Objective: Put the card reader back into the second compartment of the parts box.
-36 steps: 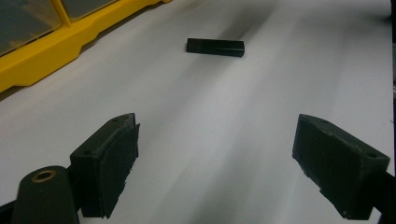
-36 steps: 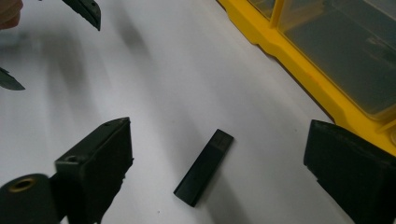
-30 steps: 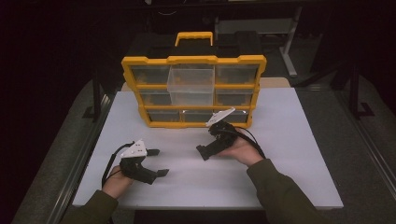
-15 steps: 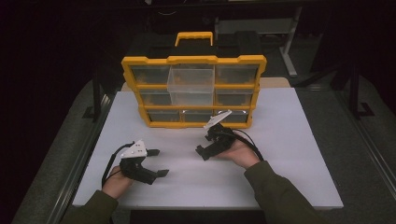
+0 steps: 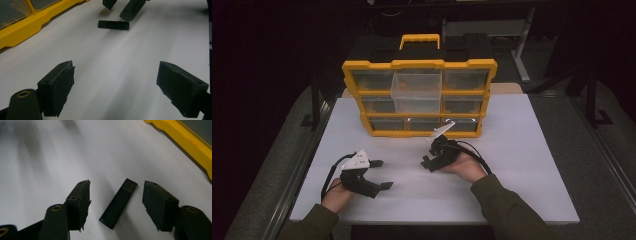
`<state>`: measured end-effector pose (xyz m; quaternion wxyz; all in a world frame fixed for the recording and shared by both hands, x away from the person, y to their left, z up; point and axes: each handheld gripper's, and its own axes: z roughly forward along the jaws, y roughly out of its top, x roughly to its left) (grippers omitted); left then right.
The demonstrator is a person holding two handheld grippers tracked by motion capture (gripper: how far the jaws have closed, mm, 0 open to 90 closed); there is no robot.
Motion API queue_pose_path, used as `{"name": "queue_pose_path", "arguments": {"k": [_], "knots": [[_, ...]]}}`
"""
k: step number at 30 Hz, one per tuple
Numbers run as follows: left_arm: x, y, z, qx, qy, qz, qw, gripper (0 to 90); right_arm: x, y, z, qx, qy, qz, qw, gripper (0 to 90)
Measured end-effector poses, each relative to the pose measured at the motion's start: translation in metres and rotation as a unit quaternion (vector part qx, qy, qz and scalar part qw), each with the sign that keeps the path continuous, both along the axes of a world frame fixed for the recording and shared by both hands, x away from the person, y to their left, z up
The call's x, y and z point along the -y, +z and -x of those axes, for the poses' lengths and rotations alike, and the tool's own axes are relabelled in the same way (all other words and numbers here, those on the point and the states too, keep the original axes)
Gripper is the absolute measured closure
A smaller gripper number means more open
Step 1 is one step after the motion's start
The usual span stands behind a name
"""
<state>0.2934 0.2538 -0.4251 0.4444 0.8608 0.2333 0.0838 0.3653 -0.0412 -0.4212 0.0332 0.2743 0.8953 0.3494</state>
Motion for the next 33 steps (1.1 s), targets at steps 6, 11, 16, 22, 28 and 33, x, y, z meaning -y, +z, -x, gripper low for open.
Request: {"name": "queue_pose_path", "arguments": {"k": [6,11,16,22,28,33], "knots": [[0.000,0.000,0.000,0.000,0.000,0.000,1.0000,14.3,-0.001,-0.004,-0.002,-0.002,-0.003,0.007,1.0000,42.5],[0.000,0.000,0.000,0.001,-0.001,0.000,1.0000,14.3,-0.003,-0.008,-0.003,0.000,-0.001,0.018,0.9998,44.4],[0.000,0.000,0.000,0.001,-0.001,-0.001,1.0000,14.3,-0.004,-0.010,-0.003,0.001,-0.001,0.021,0.9998,46.4],[0.000,0.000,0.000,0.002,-0.002,-0.002,1.0000,14.3,-0.004,-0.012,-0.004,0.004,-0.004,0.030,0.9995,48.1],[0.000,0.000,0.000,0.001,-0.001,0.000,1.0000,14.3,-0.005,-0.017,-0.004,0.000,-0.005,0.043,0.9991,49.4],[0.000,0.000,0.000,0.003,-0.002,0.000,1.0000,14.3,-0.006,-0.017,-0.003,0.007,-0.007,0.048,0.9988,52.8]]}}
